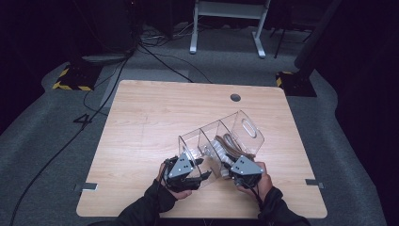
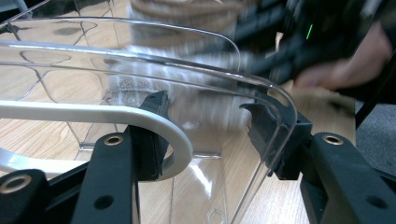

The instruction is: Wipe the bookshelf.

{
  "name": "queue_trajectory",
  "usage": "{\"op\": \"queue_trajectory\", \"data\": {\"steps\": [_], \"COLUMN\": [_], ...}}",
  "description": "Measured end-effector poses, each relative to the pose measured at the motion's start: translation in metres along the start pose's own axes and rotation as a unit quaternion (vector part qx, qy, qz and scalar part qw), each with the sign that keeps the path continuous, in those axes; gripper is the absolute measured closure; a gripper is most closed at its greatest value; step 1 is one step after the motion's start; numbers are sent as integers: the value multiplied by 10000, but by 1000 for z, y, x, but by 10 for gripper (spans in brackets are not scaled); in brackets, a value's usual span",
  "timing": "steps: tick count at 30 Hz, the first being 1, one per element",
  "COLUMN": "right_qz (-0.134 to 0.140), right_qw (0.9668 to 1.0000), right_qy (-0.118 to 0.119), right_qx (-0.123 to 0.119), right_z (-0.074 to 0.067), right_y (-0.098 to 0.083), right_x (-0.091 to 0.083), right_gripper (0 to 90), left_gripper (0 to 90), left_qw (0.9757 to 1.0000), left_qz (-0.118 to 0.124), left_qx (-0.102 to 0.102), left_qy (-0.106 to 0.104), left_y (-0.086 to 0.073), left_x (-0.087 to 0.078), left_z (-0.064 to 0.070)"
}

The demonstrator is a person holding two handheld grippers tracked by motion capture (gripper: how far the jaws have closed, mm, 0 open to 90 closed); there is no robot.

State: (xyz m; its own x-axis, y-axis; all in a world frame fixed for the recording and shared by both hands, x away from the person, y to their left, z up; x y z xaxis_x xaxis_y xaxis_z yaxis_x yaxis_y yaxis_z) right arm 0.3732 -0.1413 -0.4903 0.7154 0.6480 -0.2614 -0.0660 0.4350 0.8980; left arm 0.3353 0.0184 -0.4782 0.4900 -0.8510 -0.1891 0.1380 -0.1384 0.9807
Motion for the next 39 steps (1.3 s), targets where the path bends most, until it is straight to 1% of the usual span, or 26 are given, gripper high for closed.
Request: {"op": "queue_trajectory", "data": {"steps": [3,5,7,8,10,11,12,13,16,18,20,21,22,24,28,29,30,32,33,34,36,38,39], "right_qz": [222,313,455,545,652,665,650,638,487,354,205,93,34,-49,-111,-140,-201,-362,-439,-514,-576,-573,-566], "right_qw": [9995,9990,9981,9972,9964,9962,9965,9968,9981,9989,9993,9997,9998,9996,9995,9995,9993,9986,9982,9977,9973,9970,9966], "right_qy": [-169,-243,-341,-406,-476,-500,-470,-450,-327,-216,-125,-12,13,47,110,158,207,283,356,426,459,509,562], "right_qx": [-179,-230,-255,-303,-249,-247,-217,-163,-174,-201,-284,-228,-192,-289,-275,-253,-225,-271,-218,-112,5,114,219], "right_z": [10,14,19,21,25,27,27,27,23,18,12,9,7,4,0,-2,-5,-9,-11,-13,-15,-15,-15], "right_y": [24,34,44,51,57,59,58,57,47,38,28,21,16,10,1,-2,-7,-18,-23,-29,-38,-38,-37], "right_x": [-4,-4,-5,-7,-10,-11,-12,-12,-8,-4,1,4,5,7,8,9,10,12,13,13,12,11,10], "right_gripper": [727,727,726,726,726,726,725,725,724,723,722,723,723,723,724,724,724,724,725,725,727,726,726], "left_gripper": [484,483,484,483,483,483,483,484,484,484,483,483,484,484,484,483,484,484,484,484,484,484,484], "left_qw": [10000,10000,10000,10000,10000,10000,10000,10000,10000,10000,10000,10000,10000,10000,10000,10000,10000,10000,10000,10000,10000,10000,10000], "left_qz": [-4,-18,-14,-11,-6,-6,-3,-4,-9,-14,-30,-29,-30,-28,-33,-35,-37,-42,-48,-48,-55,-61,-60], "left_qx": [3,6,5,4,2,4,2,3,7,9,13,12,12,13,18,19,23,28,24,23,28,34,35], "left_qy": [-15,-15,-14,-14,-16,-14,-15,-16,-13,-13,-16,-18,-20,-16,-10,-8,-2,6,0,-1,6,0,-6], "left_y": [0,0,0,0,0,0,0,0,0,0,0,0,0,0,0,0,0,0,0,0,0,0,0], "left_x": [0,0,0,0,0,0,0,0,0,0,0,0,0,0,0,0,0,0,0,0,0,0,0], "left_z": [0,0,0,0,0,0,0,0,0,0,0,0,0,0,0,0,0,0,0,0,0,0,0]}}
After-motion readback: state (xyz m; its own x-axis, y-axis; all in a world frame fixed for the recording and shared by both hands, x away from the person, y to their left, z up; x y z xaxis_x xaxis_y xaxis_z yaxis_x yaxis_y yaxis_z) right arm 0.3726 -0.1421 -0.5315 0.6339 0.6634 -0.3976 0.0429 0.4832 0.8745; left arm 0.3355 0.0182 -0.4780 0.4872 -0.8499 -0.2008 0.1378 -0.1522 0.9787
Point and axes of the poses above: each handheld gripper's, and its own axes: x roughly forward along the jaws, y roughly out of its top, z roughly to its right, the point moved 7 cm from there along x, roughly forward along the jaws, and after that the axes turned 14 degrees about z, right-handed, at the moved point
